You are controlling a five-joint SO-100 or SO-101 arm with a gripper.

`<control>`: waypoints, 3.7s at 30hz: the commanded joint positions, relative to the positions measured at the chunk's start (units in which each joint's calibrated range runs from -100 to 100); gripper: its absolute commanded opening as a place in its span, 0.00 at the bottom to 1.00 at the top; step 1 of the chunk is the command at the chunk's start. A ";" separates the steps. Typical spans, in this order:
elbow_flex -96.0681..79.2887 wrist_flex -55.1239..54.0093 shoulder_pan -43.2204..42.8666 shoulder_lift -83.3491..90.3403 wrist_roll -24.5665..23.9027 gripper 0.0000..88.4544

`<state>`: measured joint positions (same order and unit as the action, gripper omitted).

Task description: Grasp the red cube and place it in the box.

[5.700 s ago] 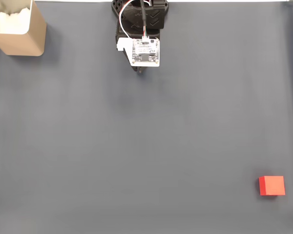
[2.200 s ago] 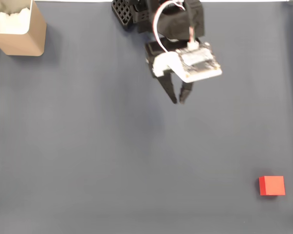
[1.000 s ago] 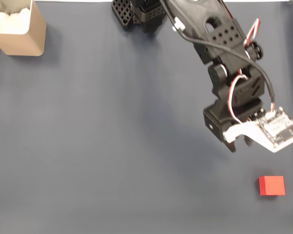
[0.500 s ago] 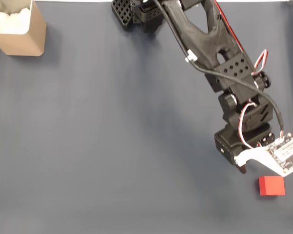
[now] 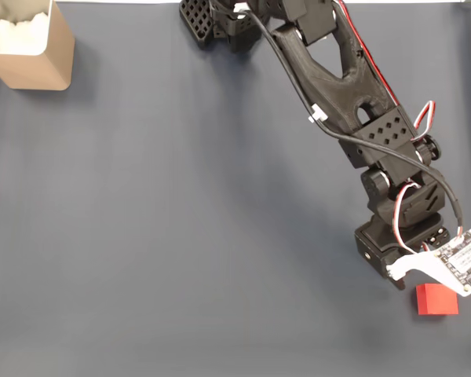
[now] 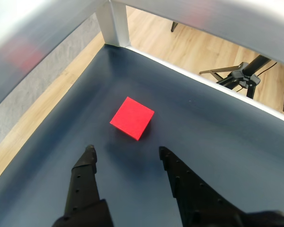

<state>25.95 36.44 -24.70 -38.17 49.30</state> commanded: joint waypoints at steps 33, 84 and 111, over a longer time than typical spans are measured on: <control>19.31 -4.71 -1.01 -10.53 -1.61 0.40; 20.40 -3.57 -2.43 -10.45 -0.15 0.19; 14.29 1.60 -1.65 -1.35 1.22 0.09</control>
<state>39.87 36.60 -26.56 -47.29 50.18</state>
